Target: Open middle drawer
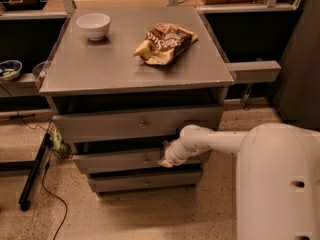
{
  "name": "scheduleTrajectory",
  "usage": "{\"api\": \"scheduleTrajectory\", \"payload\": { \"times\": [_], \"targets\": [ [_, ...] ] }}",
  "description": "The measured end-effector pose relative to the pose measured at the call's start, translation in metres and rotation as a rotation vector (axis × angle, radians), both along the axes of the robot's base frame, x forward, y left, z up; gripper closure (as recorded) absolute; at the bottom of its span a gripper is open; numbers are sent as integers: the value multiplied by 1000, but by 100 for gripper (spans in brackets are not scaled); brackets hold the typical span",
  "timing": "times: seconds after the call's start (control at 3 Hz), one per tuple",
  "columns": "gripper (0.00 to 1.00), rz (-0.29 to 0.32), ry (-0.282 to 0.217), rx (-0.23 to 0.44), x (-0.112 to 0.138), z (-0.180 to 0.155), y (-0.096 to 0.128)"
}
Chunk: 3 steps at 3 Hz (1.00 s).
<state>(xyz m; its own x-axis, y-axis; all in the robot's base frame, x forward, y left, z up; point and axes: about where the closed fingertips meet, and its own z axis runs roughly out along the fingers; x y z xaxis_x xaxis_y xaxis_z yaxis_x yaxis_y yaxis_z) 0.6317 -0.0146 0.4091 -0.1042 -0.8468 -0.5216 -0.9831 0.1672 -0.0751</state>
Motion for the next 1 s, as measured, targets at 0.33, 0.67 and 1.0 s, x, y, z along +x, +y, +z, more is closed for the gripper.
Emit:
{"api": "scheduleTrajectory", "payload": {
  "times": [0.33,0.67,1.0],
  "targets": [
    [100,0,0,0,0,0,0],
    [100,0,0,0,1,8,-1],
    [100,0,0,0,3,14,-2]
  ]
}}
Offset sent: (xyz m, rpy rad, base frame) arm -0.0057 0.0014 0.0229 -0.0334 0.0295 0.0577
